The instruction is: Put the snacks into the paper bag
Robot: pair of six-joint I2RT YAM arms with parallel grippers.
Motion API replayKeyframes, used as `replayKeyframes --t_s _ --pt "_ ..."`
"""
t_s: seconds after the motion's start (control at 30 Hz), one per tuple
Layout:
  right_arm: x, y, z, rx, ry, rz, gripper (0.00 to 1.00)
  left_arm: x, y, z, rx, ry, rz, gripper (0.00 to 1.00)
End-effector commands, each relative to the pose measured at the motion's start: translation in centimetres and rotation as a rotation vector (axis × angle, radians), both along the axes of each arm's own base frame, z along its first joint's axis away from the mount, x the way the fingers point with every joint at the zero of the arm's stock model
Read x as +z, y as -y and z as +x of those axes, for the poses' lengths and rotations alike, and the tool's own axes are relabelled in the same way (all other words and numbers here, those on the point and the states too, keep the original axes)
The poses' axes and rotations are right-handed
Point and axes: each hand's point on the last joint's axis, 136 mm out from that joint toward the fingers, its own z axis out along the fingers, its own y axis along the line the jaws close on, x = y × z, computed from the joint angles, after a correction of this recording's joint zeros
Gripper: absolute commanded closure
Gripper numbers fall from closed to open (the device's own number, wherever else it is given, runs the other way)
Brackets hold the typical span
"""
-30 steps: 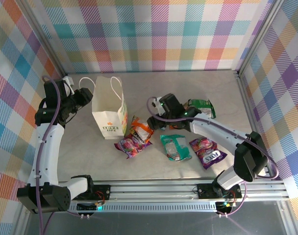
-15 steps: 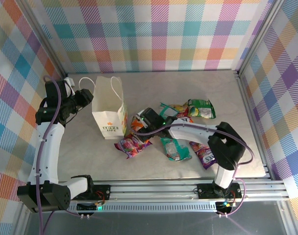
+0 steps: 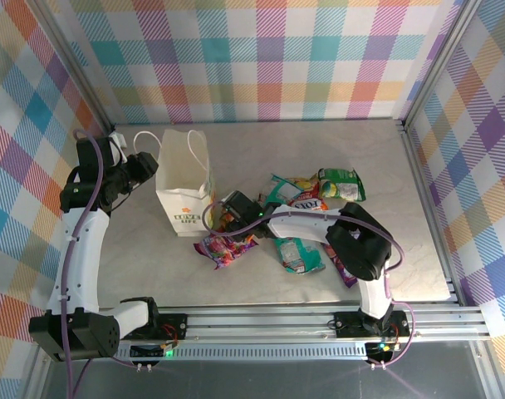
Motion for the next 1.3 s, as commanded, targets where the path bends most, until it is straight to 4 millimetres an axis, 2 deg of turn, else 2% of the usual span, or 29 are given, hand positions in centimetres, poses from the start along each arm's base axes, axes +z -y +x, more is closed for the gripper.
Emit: replayKeyframes --t_s 0.0,0.07,0.17,0.37,0.53,0.77,0.9,1.07,1.27 --pt "-0.3 0.0 1.1 -0.038 0.041 -0.026 0.36 0.8 -0.2 -0.7 0.002 0.014 0.001 0.62" --pt "-0.8 0.3 1.1 -0.049 0.041 -0.042 0.52 0.7 -0.2 -0.7 0.003 0.009 0.004 0.62" --pt "-1.0 0.8 1.1 -0.057 0.045 -0.061 0.66 0.6 -0.2 -0.6 0.001 0.006 0.002 0.62" --pt "-0.2 1.4 0.7 -0.056 0.052 -0.058 0.79 0.6 -0.2 -0.6 0.002 0.006 0.001 0.62" --pt "2.0 1.3 0.8 -0.048 0.079 -0.016 0.84 0.7 -0.3 -0.8 0.007 0.004 0.006 0.62" --pt "5.3 1.0 0.7 -0.026 0.121 0.054 0.87 2.6 0.0 -1.1 -0.013 0.035 0.013 0.59" --pt "7.3 1.0 0.7 -0.012 0.158 0.107 0.90 3.0 -0.1 -1.1 -0.011 0.043 0.022 0.57" --pt "10.1 1.8 0.8 -0.023 0.201 0.133 0.91 3.6 0.0 -0.5 -0.014 0.055 0.014 0.55" --pt "14.5 3.4 0.3 -0.037 0.254 0.174 0.93 4.1 -0.6 0.0 0.009 0.056 0.032 0.55"
